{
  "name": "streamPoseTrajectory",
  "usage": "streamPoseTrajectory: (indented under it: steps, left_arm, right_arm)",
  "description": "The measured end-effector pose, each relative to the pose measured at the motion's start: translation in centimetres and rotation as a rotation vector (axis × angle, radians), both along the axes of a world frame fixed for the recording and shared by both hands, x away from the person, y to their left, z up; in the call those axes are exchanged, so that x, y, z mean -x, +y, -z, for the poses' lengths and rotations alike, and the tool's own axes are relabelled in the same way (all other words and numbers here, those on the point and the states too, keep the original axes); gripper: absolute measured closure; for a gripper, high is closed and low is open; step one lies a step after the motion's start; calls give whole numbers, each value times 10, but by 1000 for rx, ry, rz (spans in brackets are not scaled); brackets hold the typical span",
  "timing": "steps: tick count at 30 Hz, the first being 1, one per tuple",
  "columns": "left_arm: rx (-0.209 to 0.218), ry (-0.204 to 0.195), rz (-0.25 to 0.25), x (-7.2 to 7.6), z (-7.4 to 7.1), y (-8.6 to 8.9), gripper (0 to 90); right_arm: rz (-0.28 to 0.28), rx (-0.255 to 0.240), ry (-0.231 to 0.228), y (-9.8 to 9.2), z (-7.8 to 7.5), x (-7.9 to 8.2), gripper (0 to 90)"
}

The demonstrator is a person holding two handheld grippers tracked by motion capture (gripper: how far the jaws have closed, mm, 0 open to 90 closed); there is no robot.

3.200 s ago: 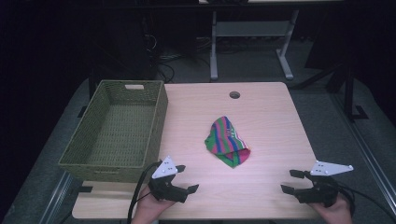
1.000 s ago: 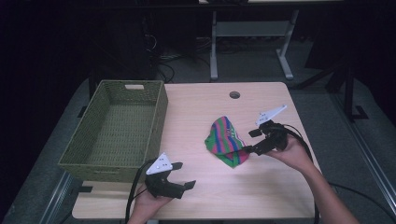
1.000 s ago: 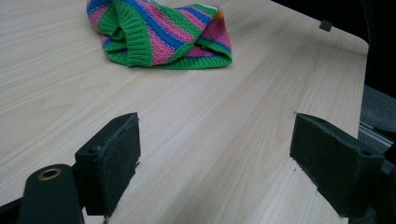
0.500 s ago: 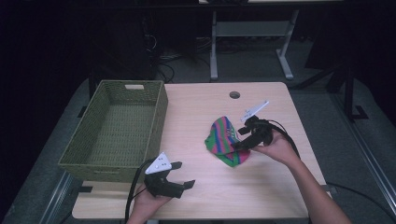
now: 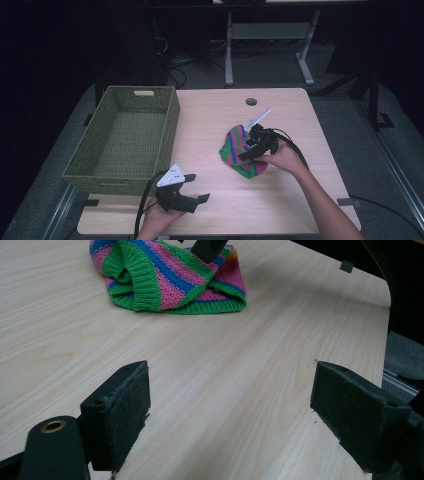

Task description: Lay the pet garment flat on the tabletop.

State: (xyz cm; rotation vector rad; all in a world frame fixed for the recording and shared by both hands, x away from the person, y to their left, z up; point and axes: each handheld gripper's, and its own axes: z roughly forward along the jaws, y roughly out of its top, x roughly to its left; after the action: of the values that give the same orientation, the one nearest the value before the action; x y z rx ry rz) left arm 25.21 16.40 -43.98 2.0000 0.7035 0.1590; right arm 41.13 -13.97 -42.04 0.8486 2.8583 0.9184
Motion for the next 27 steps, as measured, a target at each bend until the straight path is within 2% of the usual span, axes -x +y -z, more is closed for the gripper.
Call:
streamPoseTrajectory:
  steps: [6, 8, 14, 17, 18, 19, 21, 27]
  left_arm:
    - [3, -2, 1, 0, 0, 0, 159]
    - [-1, -2, 2, 0, 0, 0, 159]
    - [-2, 0, 8, 0, 1, -1, 159]
    - [-2, 3, 7, 0, 1, -2, 159]
    - [0, 3, 8, 0, 1, -2, 159]
    - [1, 4, 8, 0, 1, -2, 159]
    - [-4, 2, 13, 0, 1, -2, 159]
    - [-3, 1, 4, 1, 0, -1, 159]
  right_arm:
    - [24, 22, 19, 7, 9, -6, 256]
    - [24, 50, 15, 11, 15, -9, 271]
    - [41, 78, 27, 15, 26, -12, 281]
    - [39, 93, 11, 16, 27, -12, 299]
    - [35, 106, -3, 17, 28, -11, 310]
    - [30, 139, -38, 21, 28, -7, 314]
    - [34, 159, -63, 25, 29, -2, 317]
    - [51, 165, -60, 25, 29, -1, 377]
